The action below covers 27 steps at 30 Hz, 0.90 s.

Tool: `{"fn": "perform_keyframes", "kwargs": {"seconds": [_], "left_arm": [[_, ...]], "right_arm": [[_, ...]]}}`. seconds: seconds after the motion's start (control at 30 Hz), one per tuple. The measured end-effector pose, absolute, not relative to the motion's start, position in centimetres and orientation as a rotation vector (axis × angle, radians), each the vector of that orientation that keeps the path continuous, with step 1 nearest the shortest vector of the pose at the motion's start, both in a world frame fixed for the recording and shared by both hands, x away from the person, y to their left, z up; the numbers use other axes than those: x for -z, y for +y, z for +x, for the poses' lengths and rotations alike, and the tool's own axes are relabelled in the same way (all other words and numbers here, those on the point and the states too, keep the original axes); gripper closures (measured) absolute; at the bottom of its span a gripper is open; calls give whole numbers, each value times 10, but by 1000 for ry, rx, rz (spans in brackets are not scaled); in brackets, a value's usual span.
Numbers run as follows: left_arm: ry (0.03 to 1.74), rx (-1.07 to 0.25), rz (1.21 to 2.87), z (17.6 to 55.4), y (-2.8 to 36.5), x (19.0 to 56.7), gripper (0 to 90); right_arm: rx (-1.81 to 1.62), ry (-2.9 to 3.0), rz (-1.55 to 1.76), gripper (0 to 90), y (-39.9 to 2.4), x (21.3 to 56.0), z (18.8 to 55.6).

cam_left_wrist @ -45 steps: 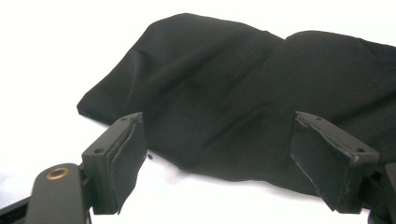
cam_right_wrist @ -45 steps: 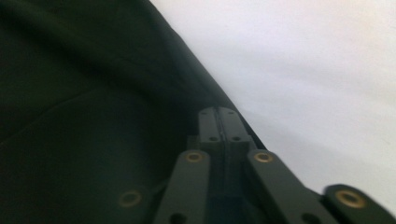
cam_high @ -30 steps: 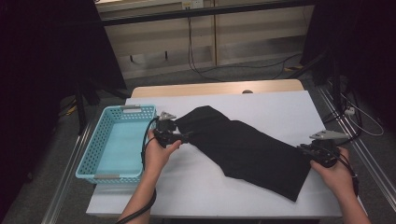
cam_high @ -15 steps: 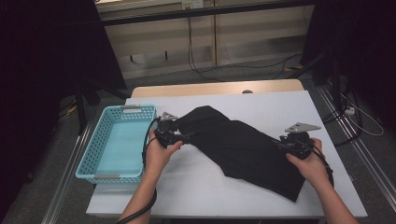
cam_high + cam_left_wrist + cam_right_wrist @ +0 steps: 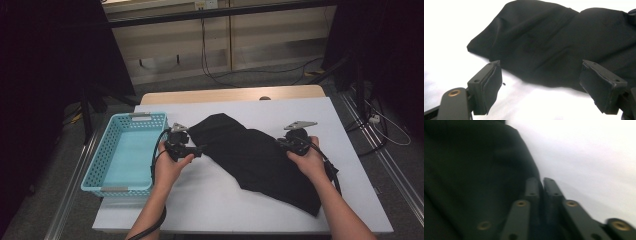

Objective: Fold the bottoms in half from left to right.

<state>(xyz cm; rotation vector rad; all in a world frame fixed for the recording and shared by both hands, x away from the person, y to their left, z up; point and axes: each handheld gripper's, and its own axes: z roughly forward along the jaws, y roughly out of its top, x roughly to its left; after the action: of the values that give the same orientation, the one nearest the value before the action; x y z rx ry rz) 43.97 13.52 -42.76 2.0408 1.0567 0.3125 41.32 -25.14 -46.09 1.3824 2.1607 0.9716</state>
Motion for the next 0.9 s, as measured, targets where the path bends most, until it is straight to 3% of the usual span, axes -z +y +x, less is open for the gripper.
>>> {"fn": "perform_keyframes", "kwargs": {"seconds": [0.33, 0.63, 0.9], "left_arm": [[1065, -316, 2031, 439, 142, 426, 190], [1055, -311, 2040, 438, 140, 427, 187], [1049, -308, 2026, 435, 143, 425, 171]], "right_arm": [[-973, 2096, 1366, 892, -251, 449, 428], [-934, 2109, 1338, 474, -240, 445, 401], [-976, 2173, 1270, 336, -224, 435, 357]]}}
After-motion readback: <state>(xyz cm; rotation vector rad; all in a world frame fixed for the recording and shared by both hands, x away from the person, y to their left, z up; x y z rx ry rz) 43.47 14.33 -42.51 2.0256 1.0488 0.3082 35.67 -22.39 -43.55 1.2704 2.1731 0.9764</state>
